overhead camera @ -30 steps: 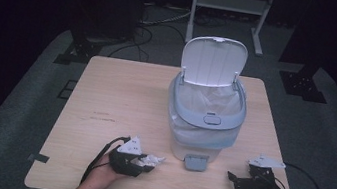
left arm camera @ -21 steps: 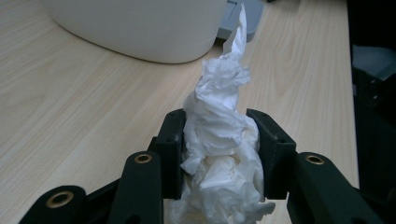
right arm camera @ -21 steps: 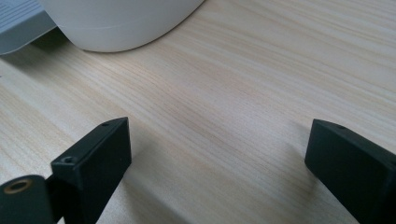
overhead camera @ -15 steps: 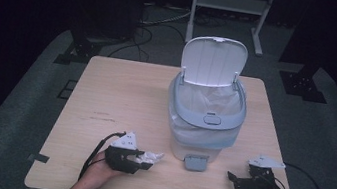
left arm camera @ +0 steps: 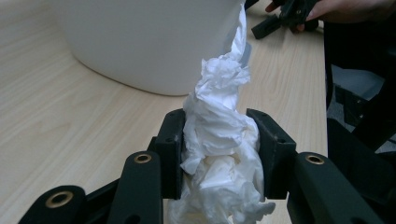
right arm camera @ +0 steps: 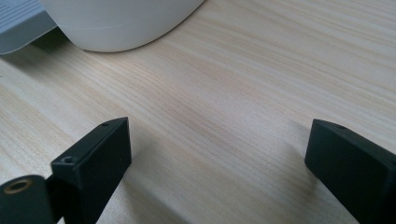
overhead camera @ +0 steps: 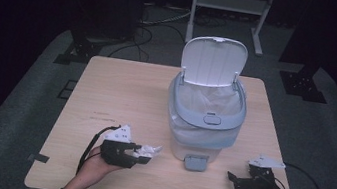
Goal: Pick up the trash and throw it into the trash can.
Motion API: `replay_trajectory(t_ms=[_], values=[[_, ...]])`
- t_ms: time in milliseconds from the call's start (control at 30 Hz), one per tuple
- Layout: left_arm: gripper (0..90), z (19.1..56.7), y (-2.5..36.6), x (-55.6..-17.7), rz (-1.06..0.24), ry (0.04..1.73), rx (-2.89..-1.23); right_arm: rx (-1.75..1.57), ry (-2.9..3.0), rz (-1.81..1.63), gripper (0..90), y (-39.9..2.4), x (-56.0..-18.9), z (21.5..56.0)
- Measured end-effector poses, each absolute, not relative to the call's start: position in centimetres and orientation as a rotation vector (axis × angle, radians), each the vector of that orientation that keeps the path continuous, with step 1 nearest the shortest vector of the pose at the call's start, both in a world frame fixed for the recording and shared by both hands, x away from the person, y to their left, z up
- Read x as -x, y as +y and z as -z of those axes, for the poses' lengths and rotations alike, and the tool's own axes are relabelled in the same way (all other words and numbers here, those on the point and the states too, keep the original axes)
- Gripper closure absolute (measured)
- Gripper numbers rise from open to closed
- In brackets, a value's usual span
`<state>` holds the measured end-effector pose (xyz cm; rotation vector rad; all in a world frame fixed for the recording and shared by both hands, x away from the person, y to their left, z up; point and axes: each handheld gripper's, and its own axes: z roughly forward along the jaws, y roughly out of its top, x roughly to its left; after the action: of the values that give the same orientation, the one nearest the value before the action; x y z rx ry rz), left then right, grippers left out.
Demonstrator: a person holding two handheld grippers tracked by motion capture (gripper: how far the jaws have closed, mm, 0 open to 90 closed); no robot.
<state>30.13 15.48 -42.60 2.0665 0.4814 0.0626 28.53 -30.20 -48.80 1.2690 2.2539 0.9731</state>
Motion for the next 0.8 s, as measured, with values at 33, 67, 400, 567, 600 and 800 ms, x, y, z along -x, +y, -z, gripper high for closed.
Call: replay_trajectory(t_ms=[33, 67, 400, 567, 600, 800], values=[[59.1, 42.5, 15.6, -30.2, -0.058, 0.481, -2.062, -1.269, 2.254, -0.973, 6.0, -30.2, -28.5, 48.8], [59.1, 42.4, 15.6, -30.3, -0.058, 0.48, -2.06, -1.269, 2.254, -0.973, 6.0, -30.2, -28.5, 48.8], [59.2, 40.9, 16.1, -30.6, -0.061, 0.465, -2.03, -1.269, 2.254, -0.973, 6.0, -30.2, -28.5, 48.8], [59.2, 40.2, 16.3, -30.8, -0.052, 0.455, -2.009, -1.268, 2.253, -0.973, 6.0, -30.2, -28.5, 48.8], [59.2, 40.0, 16.3, -30.8, -0.05, 0.454, -2.007, -1.268, 2.254, -0.973, 6.0, -30.2, -28.5, 48.8], [59.2, 39.3, 16.4, -31.0, -0.042, 0.44, -1.994, -1.269, 2.254, -0.973, 6.0, -30.2, -28.5, 48.8]])
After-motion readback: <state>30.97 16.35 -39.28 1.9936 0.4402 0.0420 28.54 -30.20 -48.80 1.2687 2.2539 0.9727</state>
